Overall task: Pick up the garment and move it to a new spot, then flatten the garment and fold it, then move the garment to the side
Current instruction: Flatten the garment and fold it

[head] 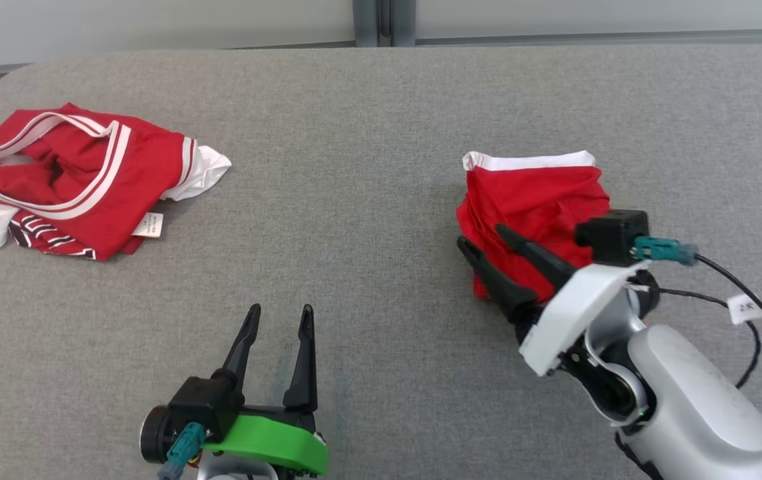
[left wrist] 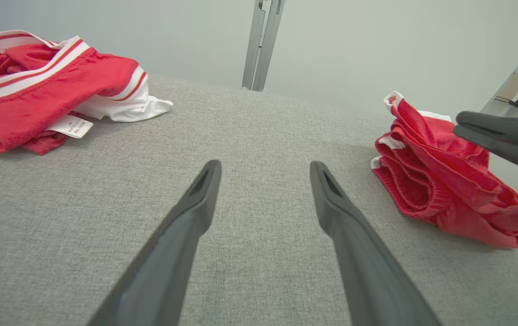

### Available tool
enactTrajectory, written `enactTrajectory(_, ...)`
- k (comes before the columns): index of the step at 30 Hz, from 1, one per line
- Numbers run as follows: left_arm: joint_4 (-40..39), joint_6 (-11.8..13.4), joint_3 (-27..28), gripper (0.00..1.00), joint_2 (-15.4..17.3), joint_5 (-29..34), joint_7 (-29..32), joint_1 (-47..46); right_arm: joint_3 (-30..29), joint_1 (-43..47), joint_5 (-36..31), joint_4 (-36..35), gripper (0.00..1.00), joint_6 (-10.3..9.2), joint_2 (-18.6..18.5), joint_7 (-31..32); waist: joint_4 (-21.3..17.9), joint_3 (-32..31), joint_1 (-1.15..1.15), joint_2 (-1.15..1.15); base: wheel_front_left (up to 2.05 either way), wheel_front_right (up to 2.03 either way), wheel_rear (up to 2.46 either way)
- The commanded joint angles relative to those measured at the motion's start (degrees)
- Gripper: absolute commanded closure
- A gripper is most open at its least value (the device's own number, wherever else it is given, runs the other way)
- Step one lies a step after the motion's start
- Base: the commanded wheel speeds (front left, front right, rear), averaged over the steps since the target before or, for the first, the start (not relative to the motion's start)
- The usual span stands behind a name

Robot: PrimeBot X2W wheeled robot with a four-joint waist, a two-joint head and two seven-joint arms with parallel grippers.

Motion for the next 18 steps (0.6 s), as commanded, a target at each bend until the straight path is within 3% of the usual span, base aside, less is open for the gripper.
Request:
enactTrajectory(1,0.1,-0.4,0.7,0.0,0.2,0.7,-0.2,1.2,-0.8,2.2,-1.2,-1.2,0.0,-0.02,-1.8,-2.0,-1.2,-1.5,0.0,0.0,0.0,0.0,0.0)
enactTrajectory(5,-0.1,-0.8,2.8,0.0,0.2,1.5,-0.2,2.8,-2.8,7.2,-6.9,-4.1,0.0,-0.01,-5.5,-10.4,-3.0,-3.7,0.0,0.0,0.0,0.0,0.0)
enactTrajectory(8,-0.7,-1.4,4.2,0.0,0.2,2.2,-0.2,4.0,-7.3,11.3,-13.4,-1.0,0.0,-0.05,-8.6,-18.3,-4.1,-5.1,0.0,0.0,0.0,0.0,0.0)
enactTrajectory(13,-1.7,-2.1,6.1,0.0,0.2,3.2,-0.1,5.7,-15.8,14.9,-21.7,5.6,0.0,-0.05,-8.3,-23.3,-5.1,-6.1,0.0,0.0,0.0,0.0,0.0)
enactTrajectory(18,-2.3,-2.6,6.9,0.0,0.2,3.9,-0.1,6.1,-22.3,18.4,-28.0,3.9,0.0,-0.03,-6.0,-23.4,-5.1,-5.6,0.0,0.0,0.0,0.0,0.0)
